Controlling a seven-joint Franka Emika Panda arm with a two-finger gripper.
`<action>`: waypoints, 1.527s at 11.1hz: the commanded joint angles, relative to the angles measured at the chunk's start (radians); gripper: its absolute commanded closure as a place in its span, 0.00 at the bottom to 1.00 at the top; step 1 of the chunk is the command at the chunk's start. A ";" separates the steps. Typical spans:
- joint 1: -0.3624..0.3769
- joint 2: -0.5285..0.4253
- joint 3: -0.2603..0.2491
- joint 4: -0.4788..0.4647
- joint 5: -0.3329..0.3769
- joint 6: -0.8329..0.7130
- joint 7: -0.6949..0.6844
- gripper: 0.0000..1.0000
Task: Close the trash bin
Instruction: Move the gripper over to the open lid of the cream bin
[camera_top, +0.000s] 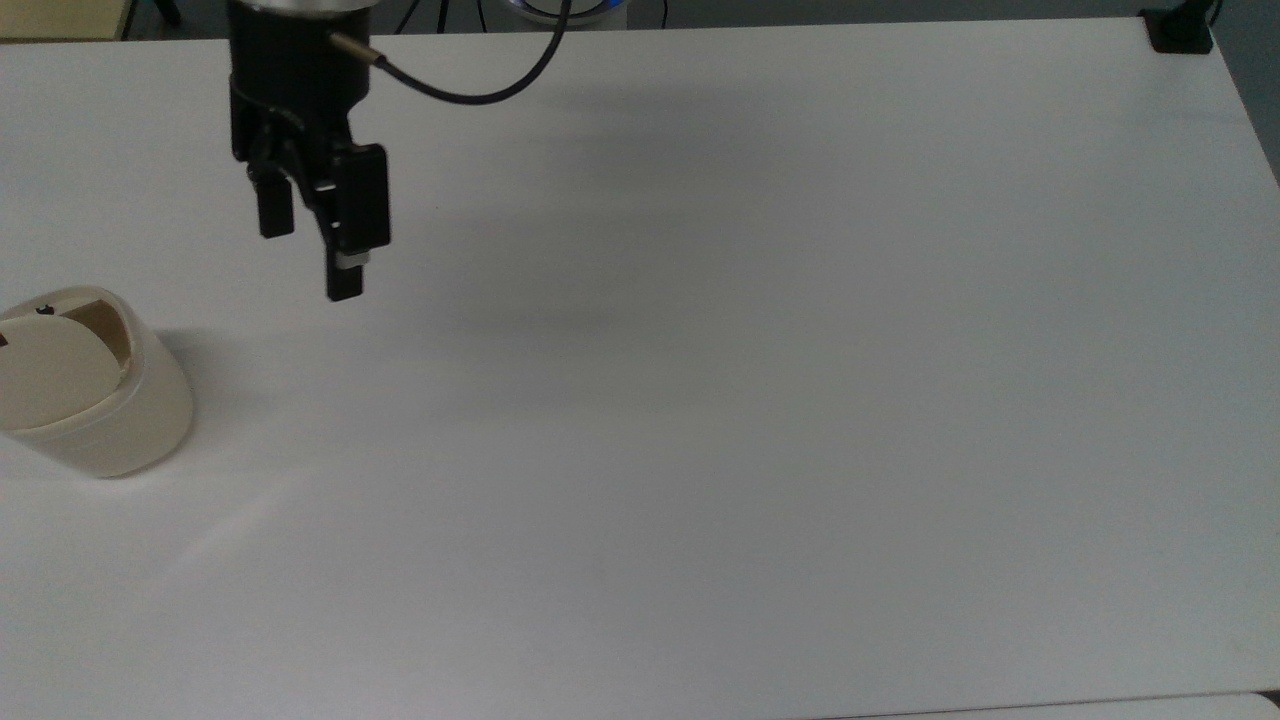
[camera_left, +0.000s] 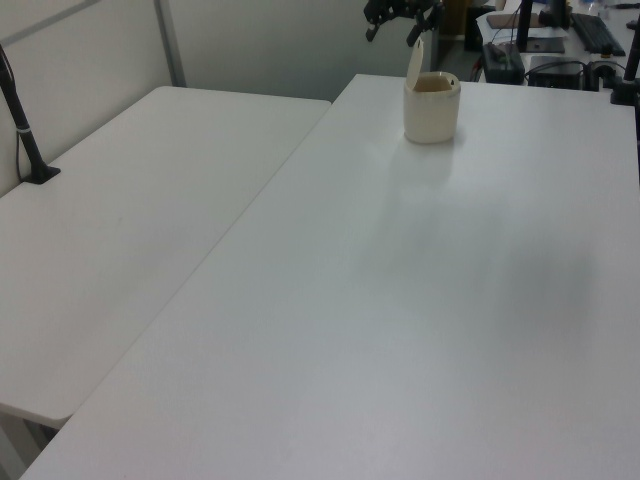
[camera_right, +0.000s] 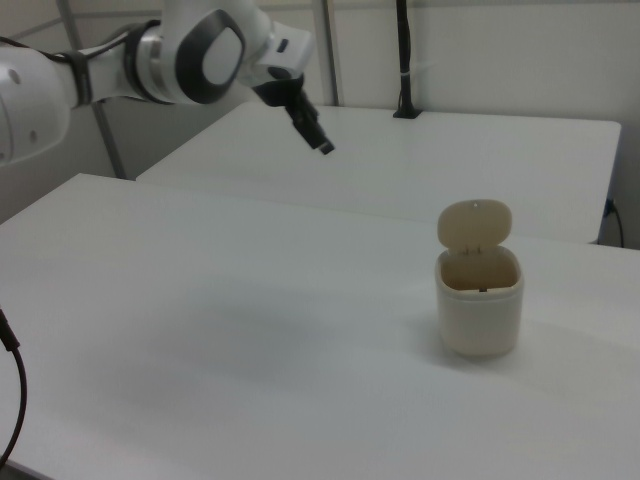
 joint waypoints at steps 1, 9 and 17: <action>-0.001 0.087 -0.069 0.080 -0.016 0.099 0.039 0.28; -0.141 0.160 -0.090 0.073 -0.001 0.299 0.083 1.00; -0.191 0.216 -0.092 0.076 0.088 0.298 0.071 1.00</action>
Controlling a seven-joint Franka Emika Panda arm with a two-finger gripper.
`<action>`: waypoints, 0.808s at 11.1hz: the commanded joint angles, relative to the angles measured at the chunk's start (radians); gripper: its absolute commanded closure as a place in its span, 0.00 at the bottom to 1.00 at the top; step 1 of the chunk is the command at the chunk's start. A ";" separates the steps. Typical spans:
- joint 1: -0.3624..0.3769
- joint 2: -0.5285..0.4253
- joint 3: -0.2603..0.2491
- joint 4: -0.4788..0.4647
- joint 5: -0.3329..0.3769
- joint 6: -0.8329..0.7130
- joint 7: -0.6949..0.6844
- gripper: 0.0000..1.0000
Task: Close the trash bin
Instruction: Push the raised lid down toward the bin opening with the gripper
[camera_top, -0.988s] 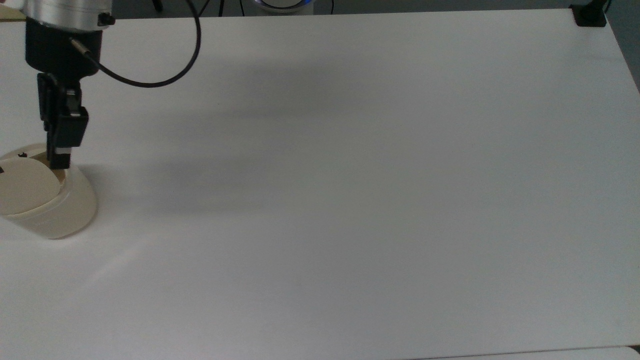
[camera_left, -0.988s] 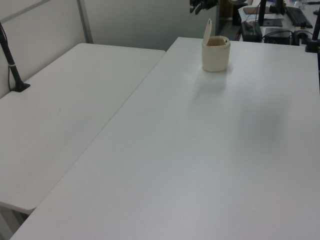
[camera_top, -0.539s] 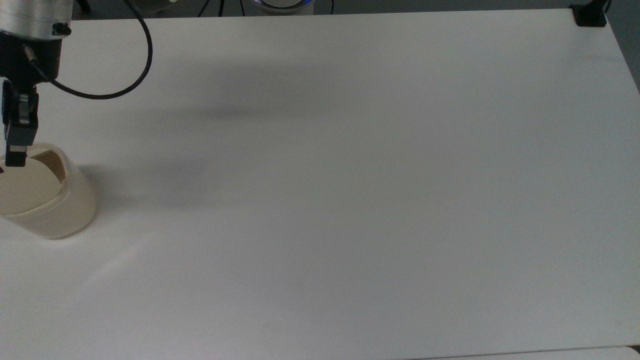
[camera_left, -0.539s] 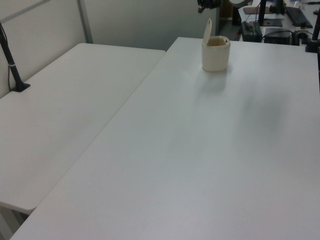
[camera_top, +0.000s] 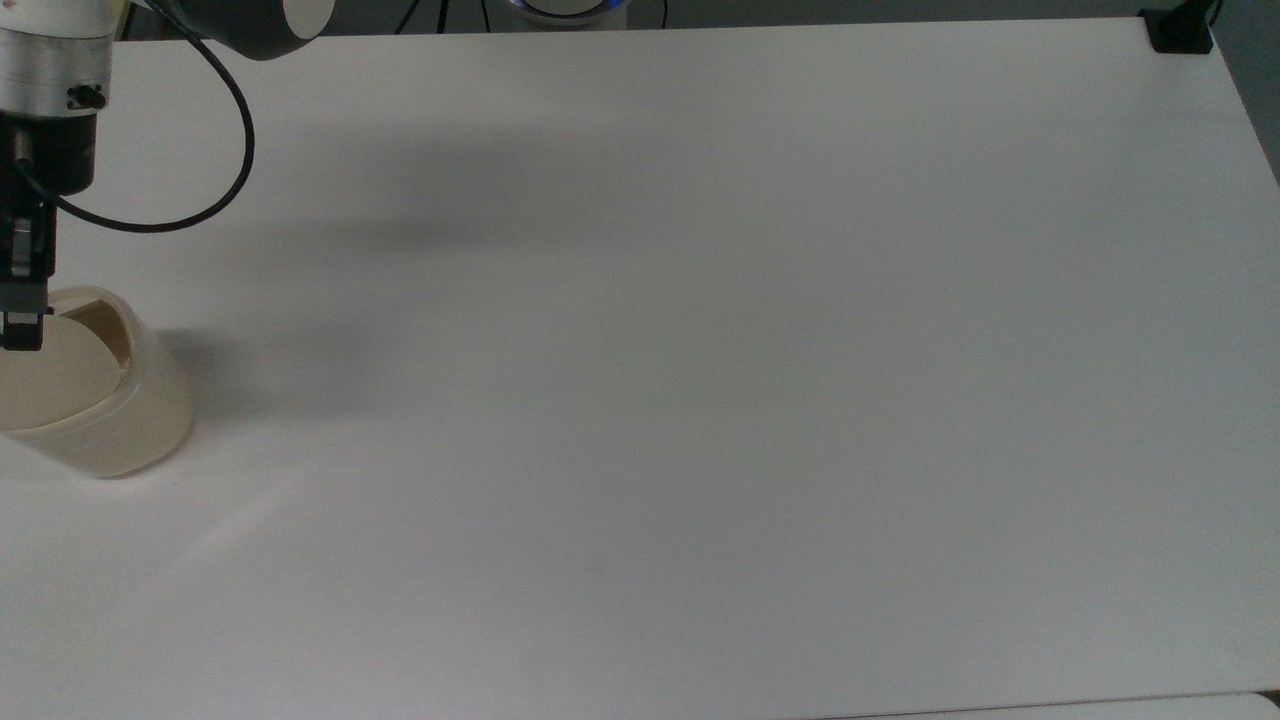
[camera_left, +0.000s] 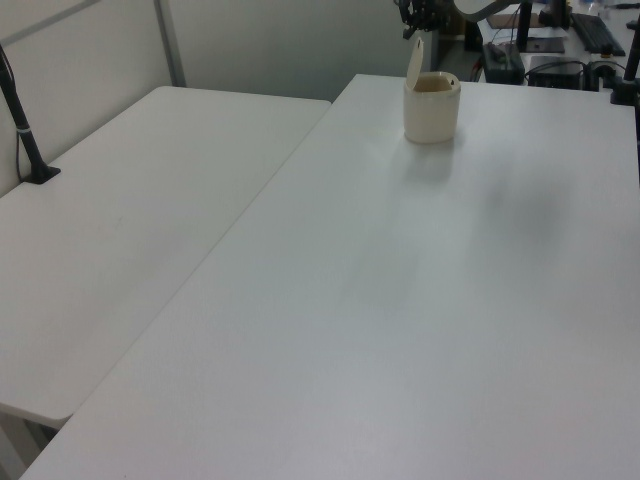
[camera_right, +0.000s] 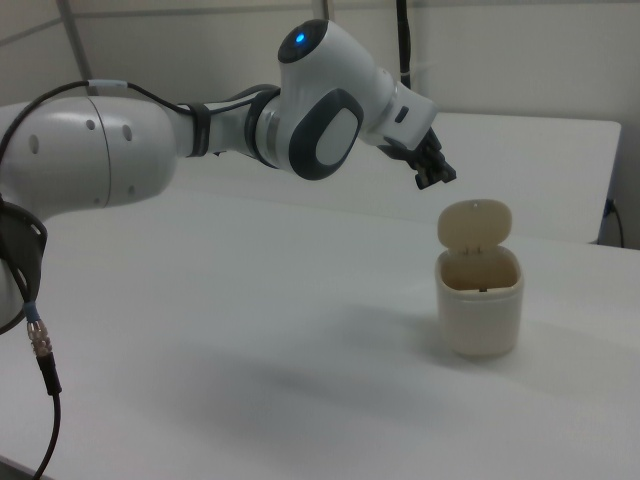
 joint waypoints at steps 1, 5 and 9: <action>-0.009 0.024 -0.007 0.013 0.009 0.019 -0.017 1.00; -0.033 0.015 -0.007 0.007 0.015 0.012 -0.114 1.00; -0.041 0.015 -0.007 -0.008 0.008 0.012 -0.131 1.00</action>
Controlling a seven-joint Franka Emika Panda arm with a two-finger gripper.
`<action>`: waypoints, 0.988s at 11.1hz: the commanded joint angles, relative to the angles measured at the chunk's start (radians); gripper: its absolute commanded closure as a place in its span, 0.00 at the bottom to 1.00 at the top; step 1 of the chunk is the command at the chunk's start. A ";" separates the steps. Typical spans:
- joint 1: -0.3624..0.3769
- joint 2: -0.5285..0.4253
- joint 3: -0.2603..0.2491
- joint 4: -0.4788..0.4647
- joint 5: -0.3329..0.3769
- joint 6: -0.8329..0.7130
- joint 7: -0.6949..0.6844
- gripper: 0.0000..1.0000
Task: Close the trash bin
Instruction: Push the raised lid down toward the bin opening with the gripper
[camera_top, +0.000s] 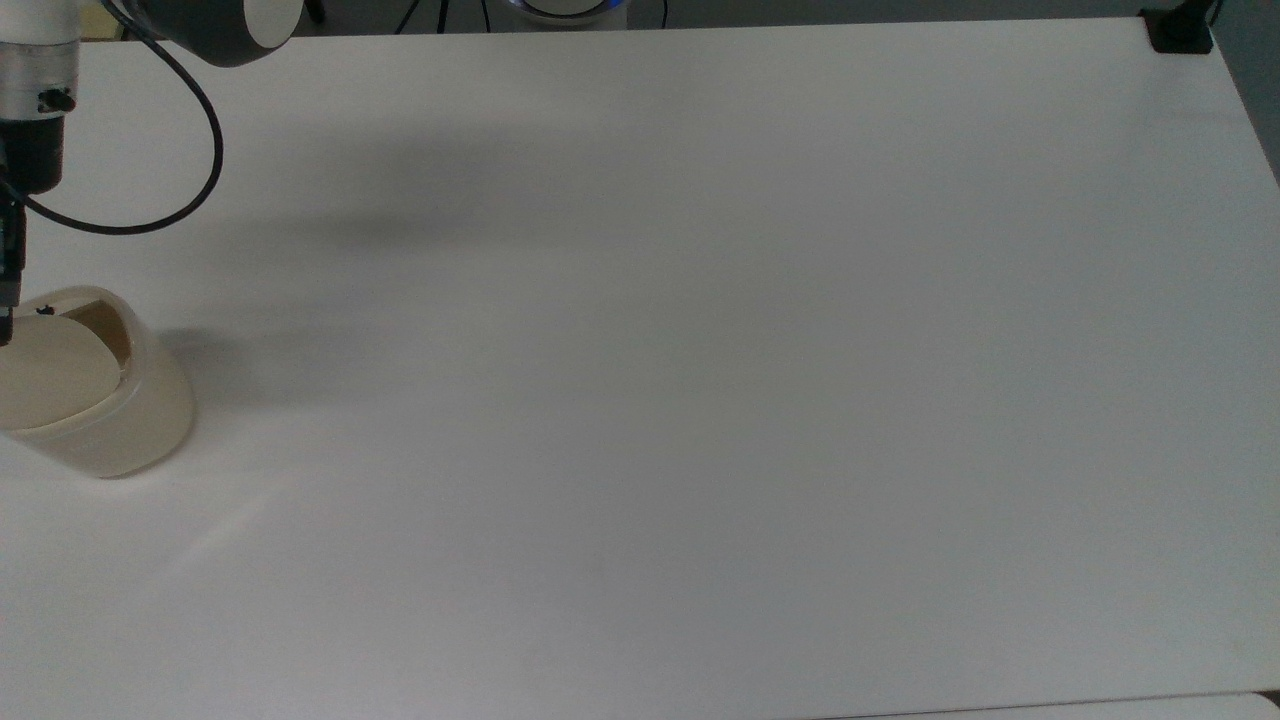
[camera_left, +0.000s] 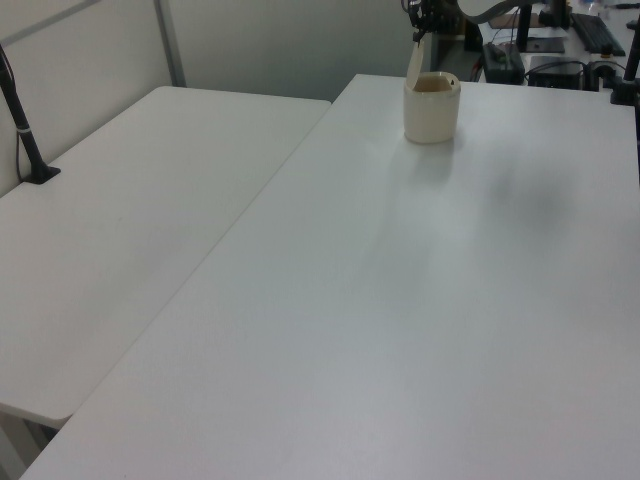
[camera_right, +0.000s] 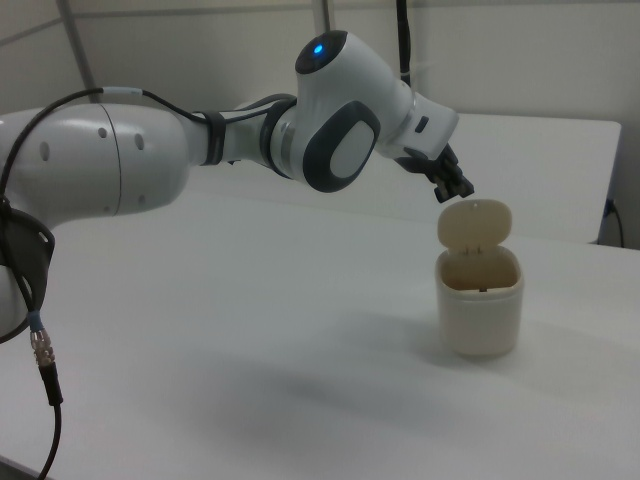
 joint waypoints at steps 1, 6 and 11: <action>-0.004 -0.003 -0.006 -0.017 0.008 0.011 -0.055 1.00; -0.019 -0.035 -0.006 -0.079 0.008 0.008 -0.153 1.00; -0.032 -0.048 -0.029 -0.132 0.006 0.007 -0.234 1.00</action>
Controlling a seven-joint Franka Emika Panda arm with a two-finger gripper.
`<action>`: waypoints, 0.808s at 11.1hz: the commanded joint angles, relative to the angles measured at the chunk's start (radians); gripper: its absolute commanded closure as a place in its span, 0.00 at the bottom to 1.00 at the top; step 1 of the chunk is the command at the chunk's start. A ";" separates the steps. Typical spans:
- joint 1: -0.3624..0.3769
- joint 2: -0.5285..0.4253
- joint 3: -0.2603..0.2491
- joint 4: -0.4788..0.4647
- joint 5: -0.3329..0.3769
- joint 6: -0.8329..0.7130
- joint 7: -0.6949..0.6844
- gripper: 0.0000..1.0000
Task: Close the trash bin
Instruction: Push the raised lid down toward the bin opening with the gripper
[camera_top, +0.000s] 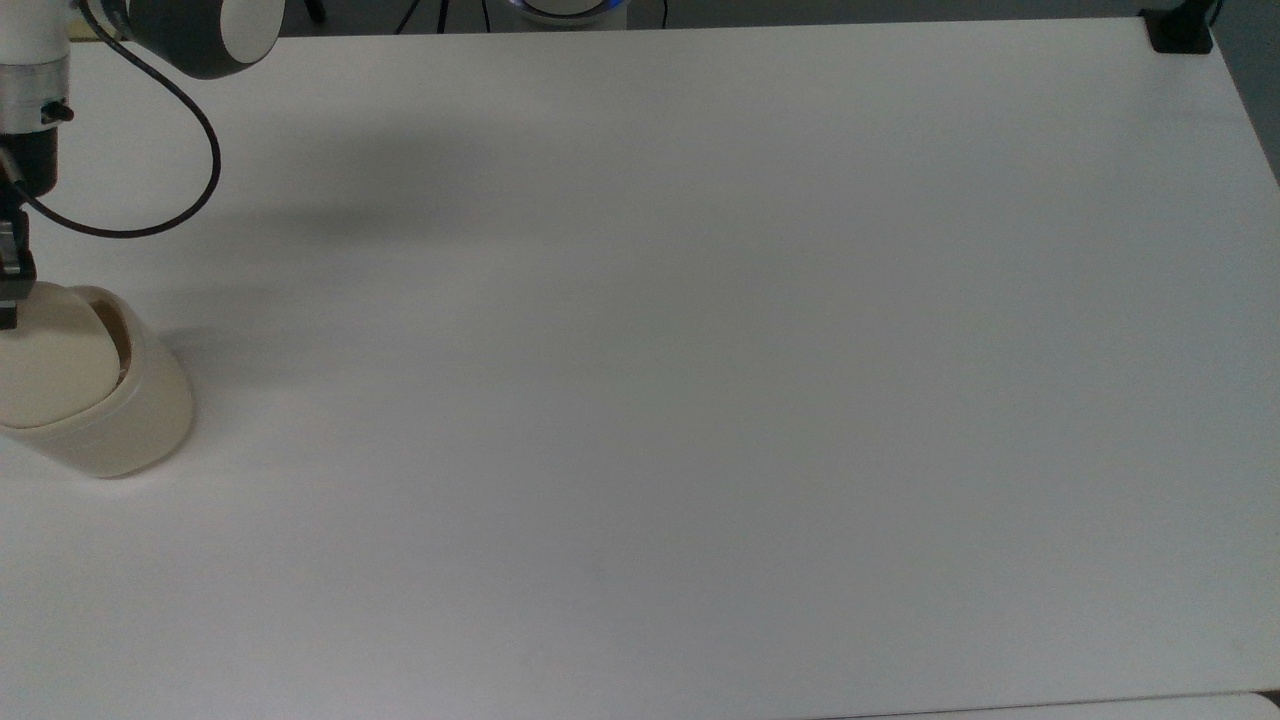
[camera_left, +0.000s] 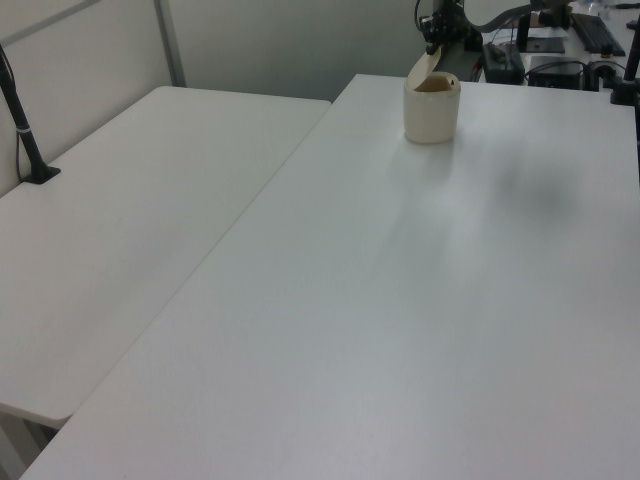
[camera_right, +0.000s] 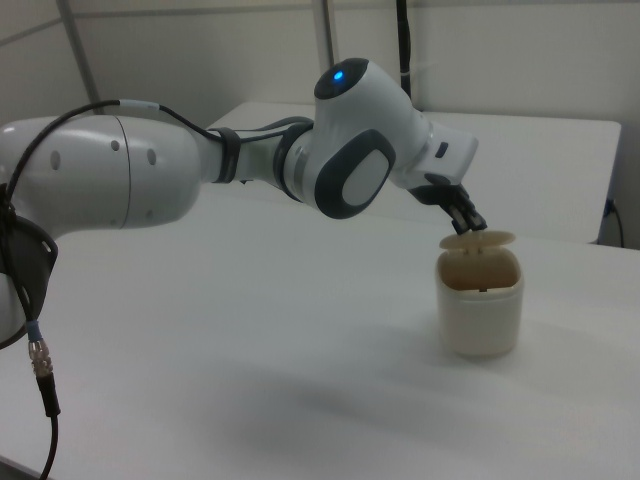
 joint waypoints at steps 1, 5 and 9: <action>-0.003 -0.058 -0.023 -0.092 0.008 0.008 -0.083 1.00; -0.009 -0.053 -0.022 -0.138 0.006 0.011 -0.139 1.00; -0.006 -0.027 -0.022 -0.138 0.006 0.019 -0.137 1.00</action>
